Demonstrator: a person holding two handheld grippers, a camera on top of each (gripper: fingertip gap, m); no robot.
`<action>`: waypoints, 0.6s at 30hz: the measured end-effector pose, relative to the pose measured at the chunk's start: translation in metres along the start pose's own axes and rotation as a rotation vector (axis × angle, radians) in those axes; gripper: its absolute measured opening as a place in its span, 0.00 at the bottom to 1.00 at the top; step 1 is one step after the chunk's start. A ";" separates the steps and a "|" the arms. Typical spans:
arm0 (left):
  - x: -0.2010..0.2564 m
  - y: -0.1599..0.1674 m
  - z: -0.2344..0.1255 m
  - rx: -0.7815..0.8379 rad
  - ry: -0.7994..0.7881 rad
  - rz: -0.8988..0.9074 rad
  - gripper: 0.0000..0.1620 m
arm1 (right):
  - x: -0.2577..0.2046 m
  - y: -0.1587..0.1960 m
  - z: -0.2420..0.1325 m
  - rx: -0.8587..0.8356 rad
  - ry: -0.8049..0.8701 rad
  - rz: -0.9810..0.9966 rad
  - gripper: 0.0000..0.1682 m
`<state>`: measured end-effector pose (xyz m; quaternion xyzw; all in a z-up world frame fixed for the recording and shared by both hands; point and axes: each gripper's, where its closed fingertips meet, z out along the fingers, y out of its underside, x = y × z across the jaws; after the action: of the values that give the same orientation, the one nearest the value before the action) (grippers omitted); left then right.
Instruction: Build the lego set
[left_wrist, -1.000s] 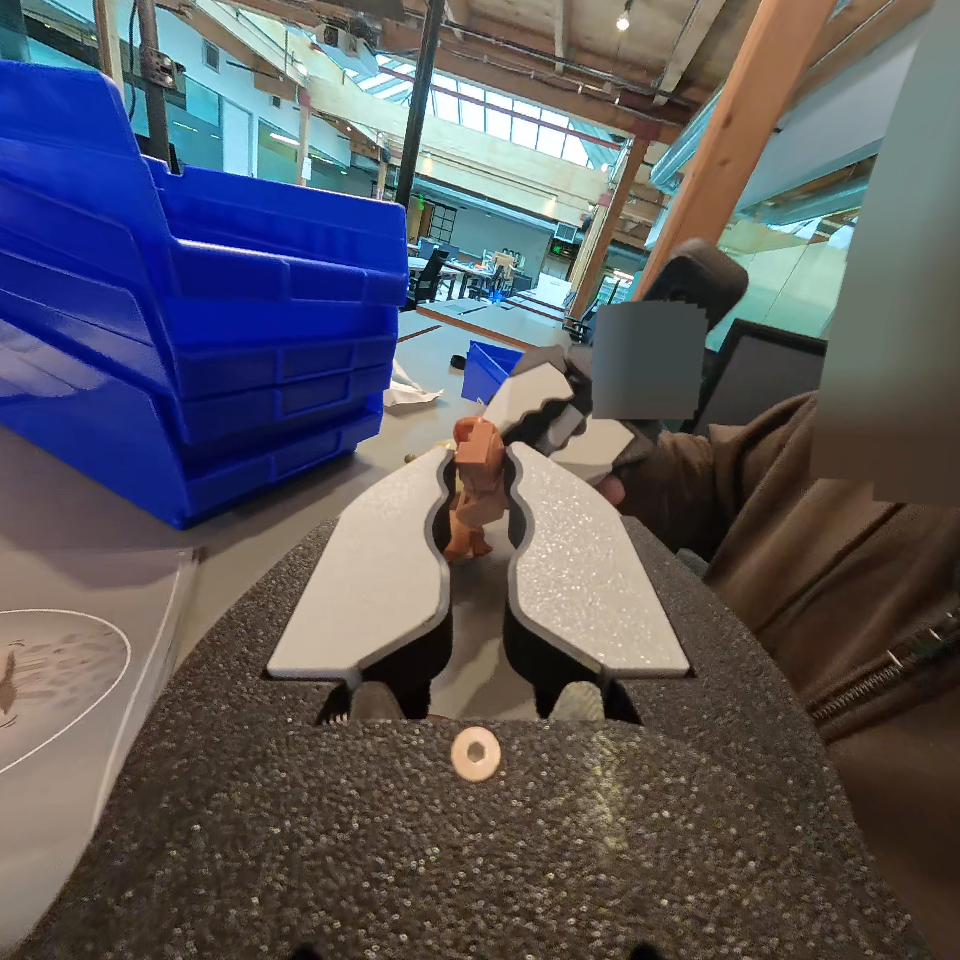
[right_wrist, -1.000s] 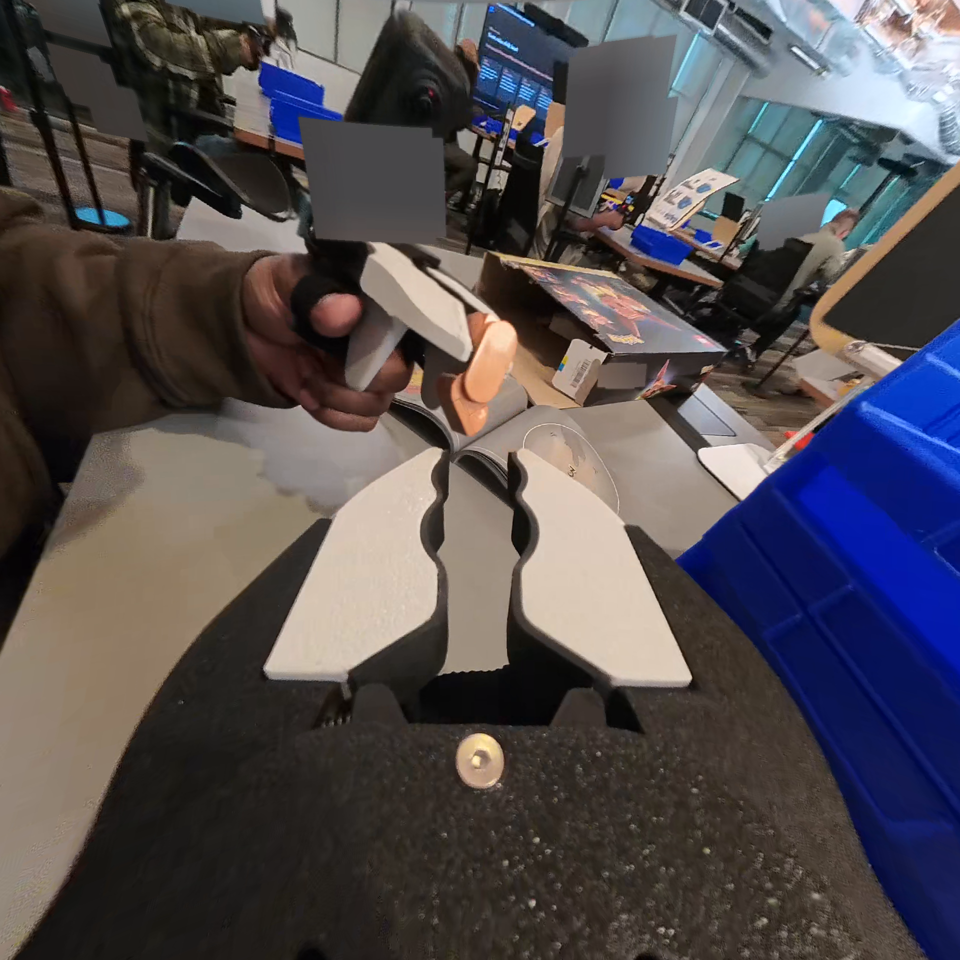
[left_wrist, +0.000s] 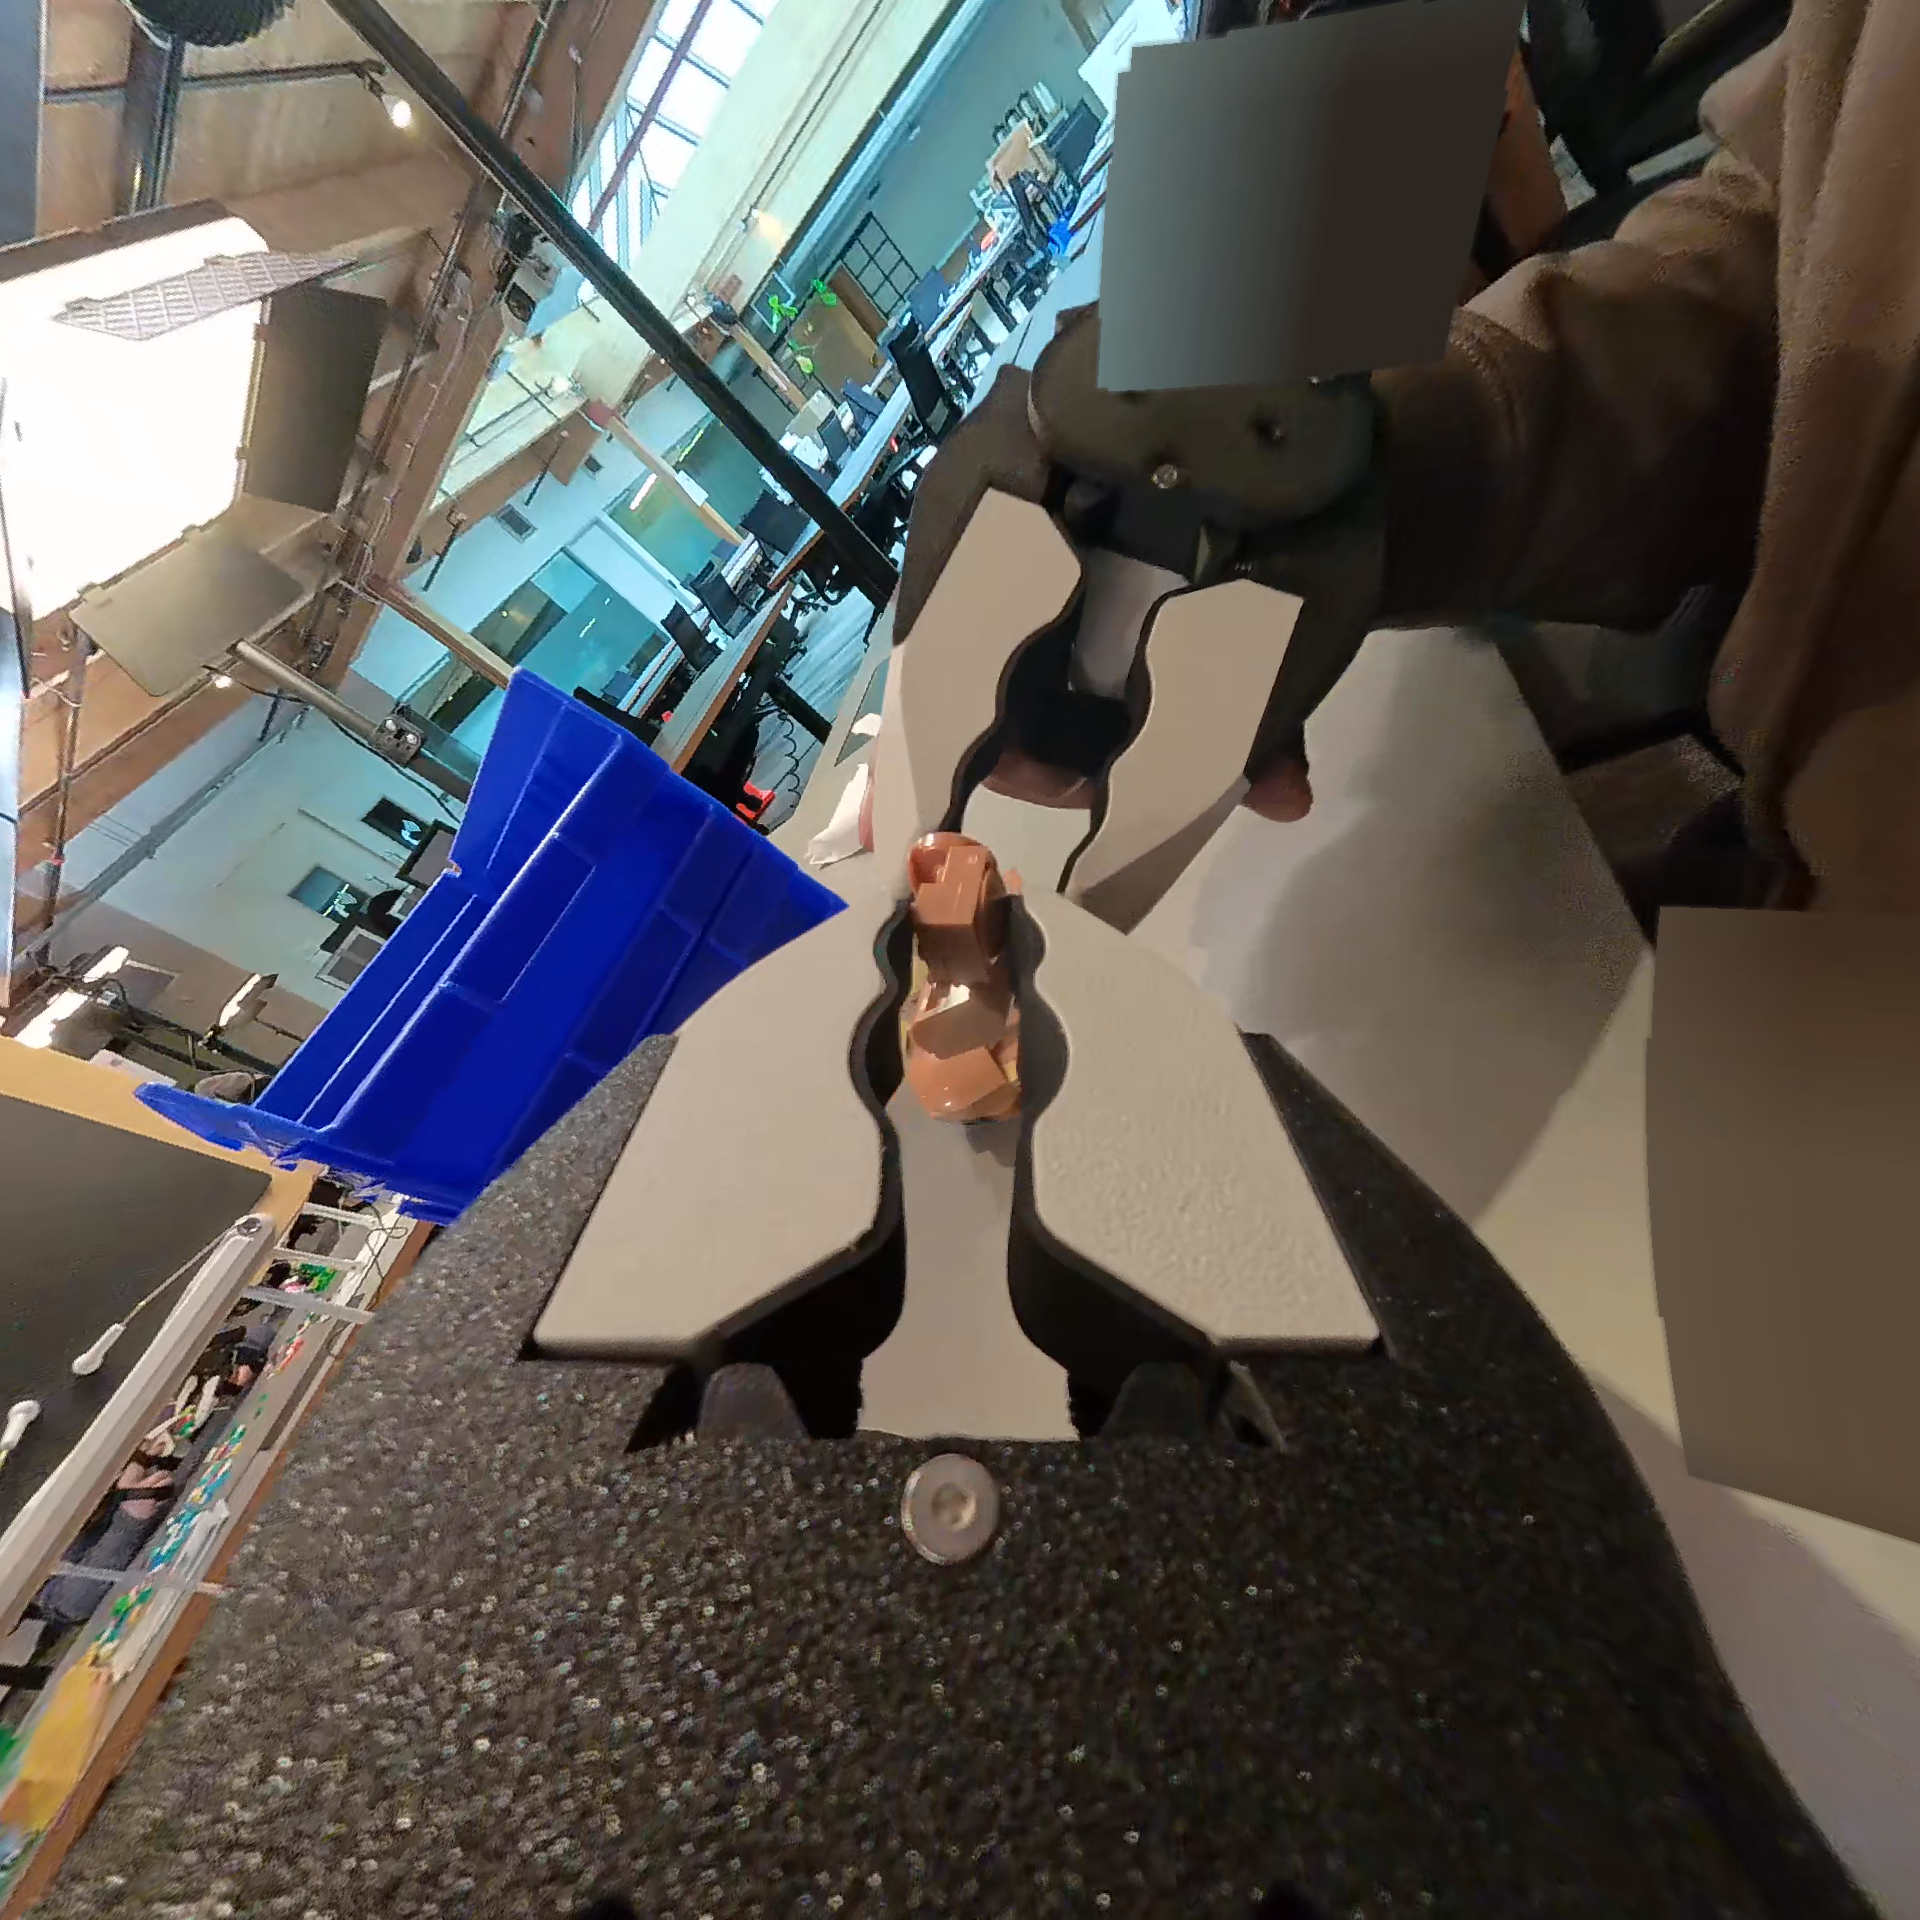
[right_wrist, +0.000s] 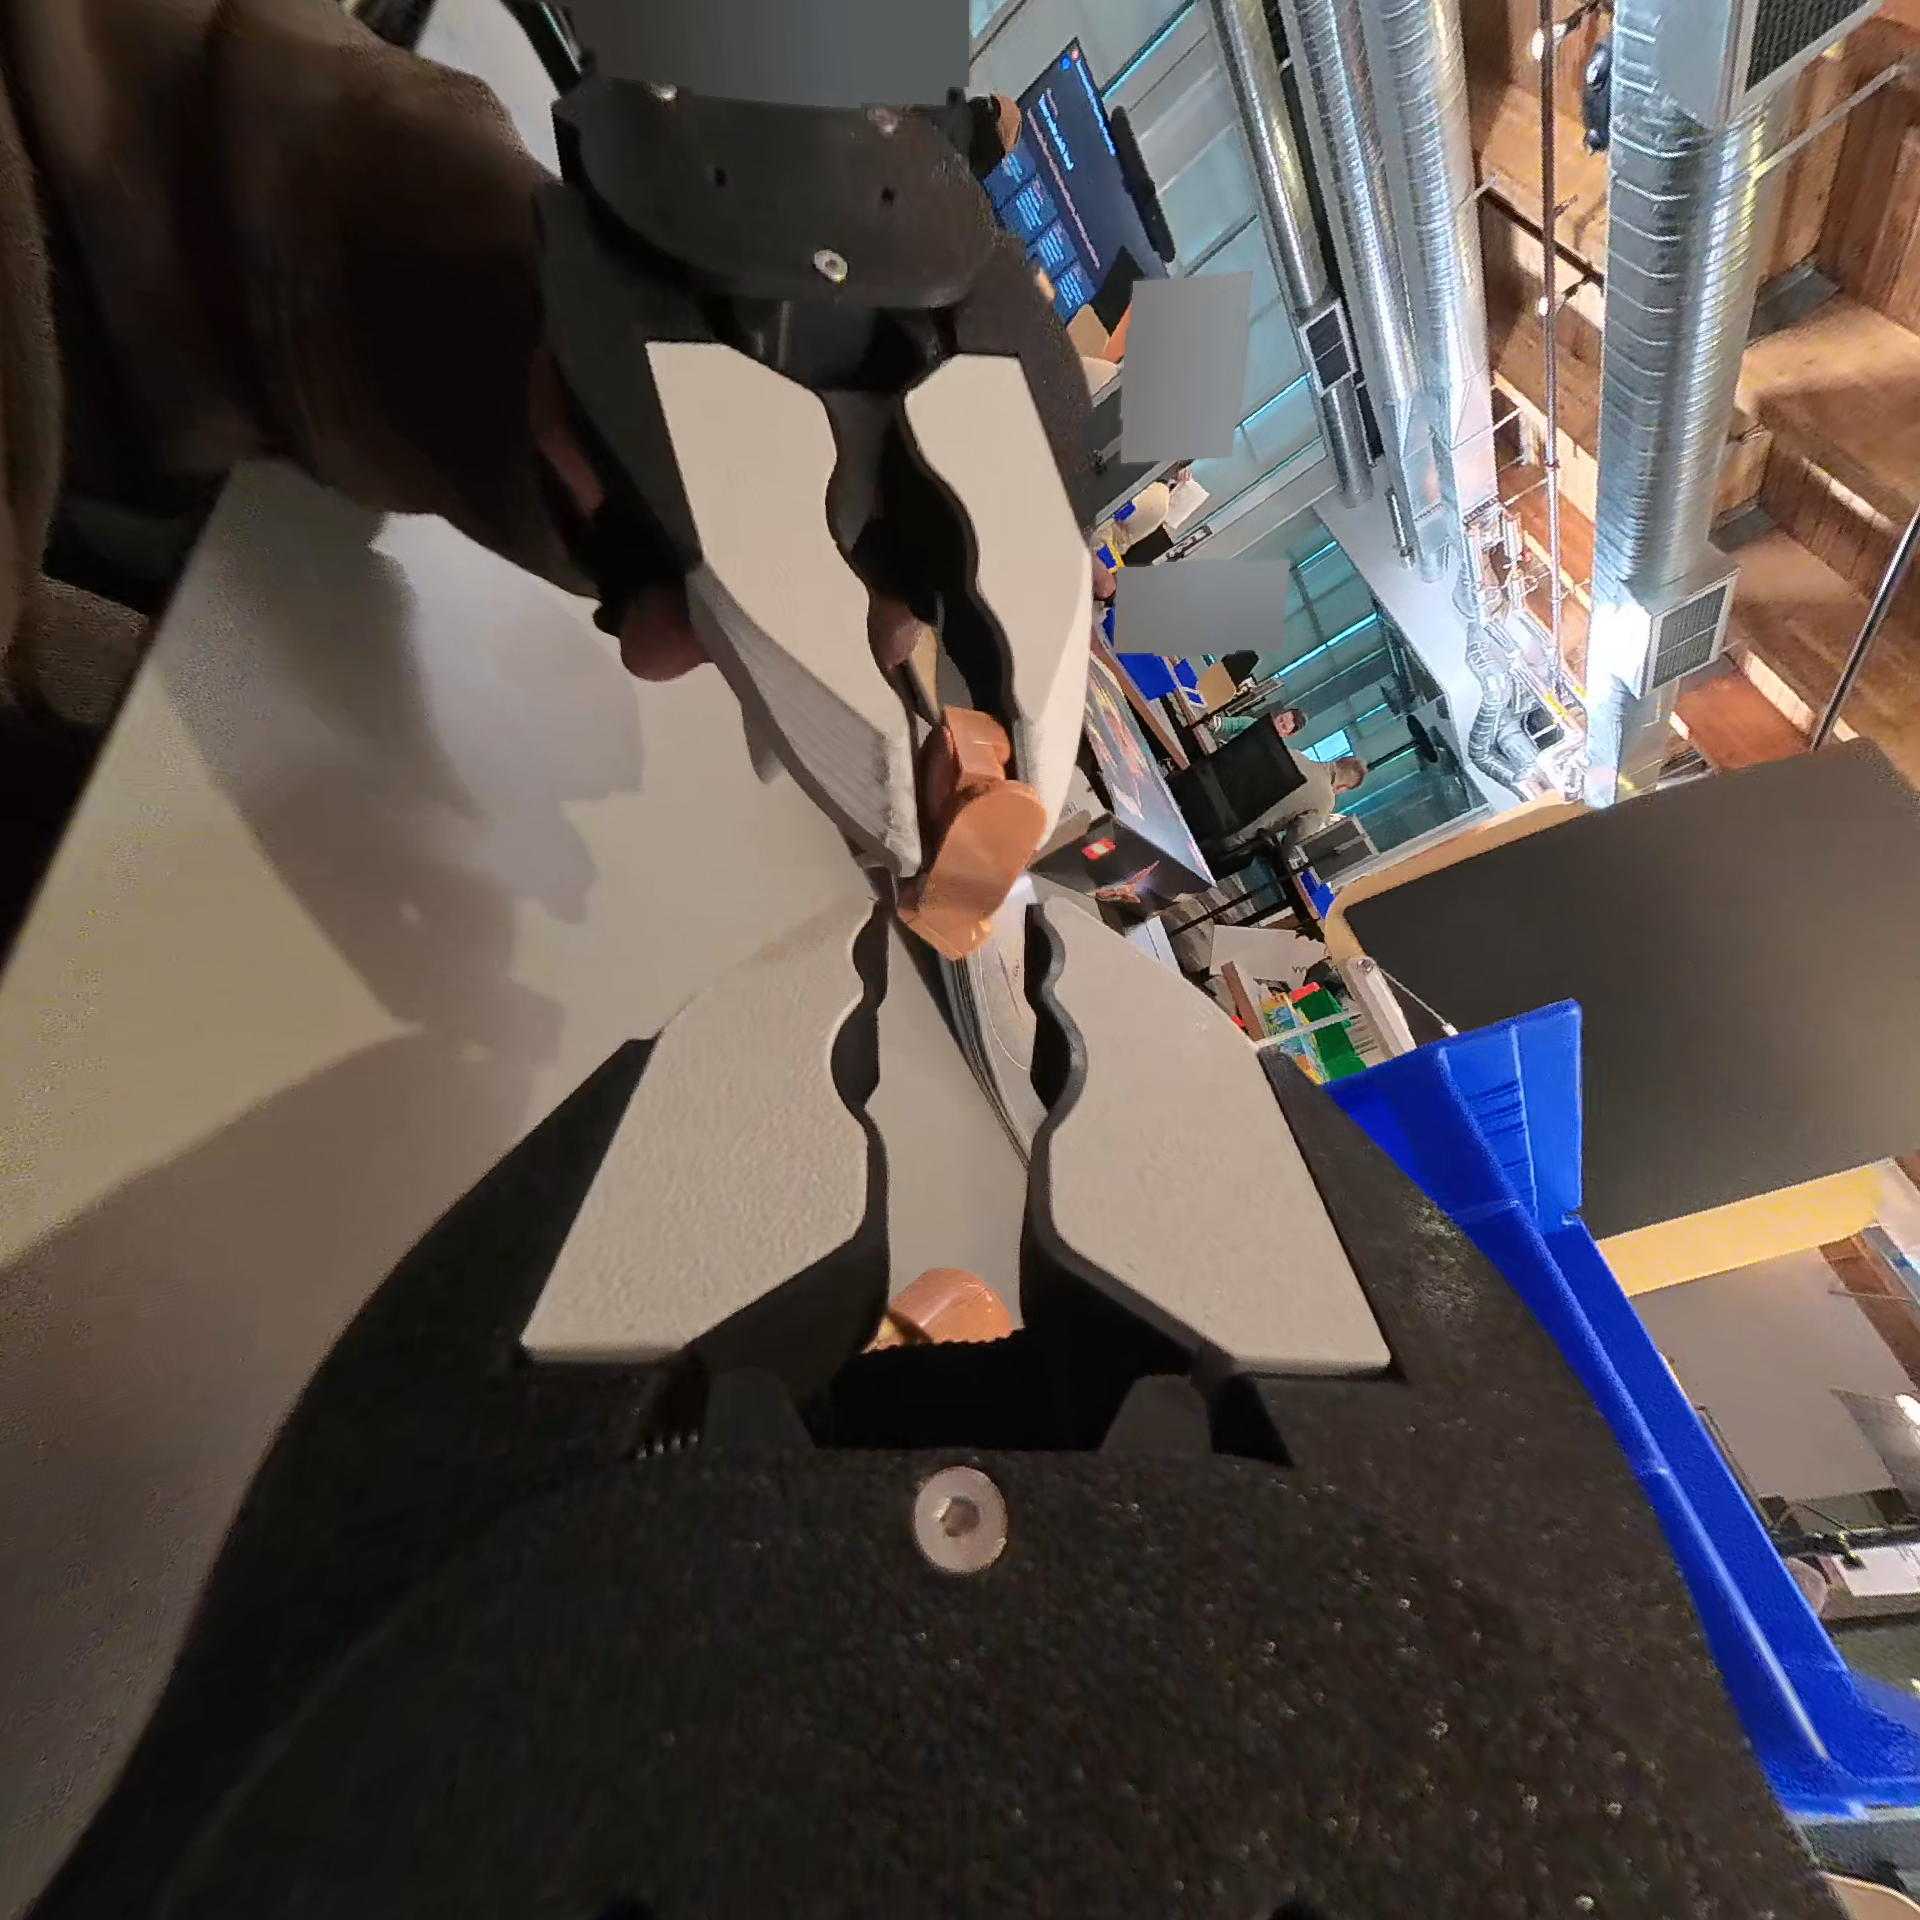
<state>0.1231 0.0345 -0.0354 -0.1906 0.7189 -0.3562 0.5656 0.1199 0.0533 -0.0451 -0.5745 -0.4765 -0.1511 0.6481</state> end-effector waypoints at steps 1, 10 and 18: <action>-0.002 0.003 0.002 -0.007 0.002 0.009 0.11 | 0.001 0.004 0.003 -0.003 0.001 0.007 0.15; 0.023 -0.001 0.001 -0.014 -0.008 0.082 0.11 | -0.022 -0.004 -0.004 0.012 0.068 -0.005 0.13; 0.058 -0.014 0.009 0.087 0.058 -0.079 0.11 | -0.049 -0.004 -0.034 0.020 0.117 0.141 0.12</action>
<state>0.1130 -0.0169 -0.0656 -0.1838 0.7107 -0.4143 0.5380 0.1072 0.0048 -0.0772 -0.5904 -0.3976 -0.1334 0.6896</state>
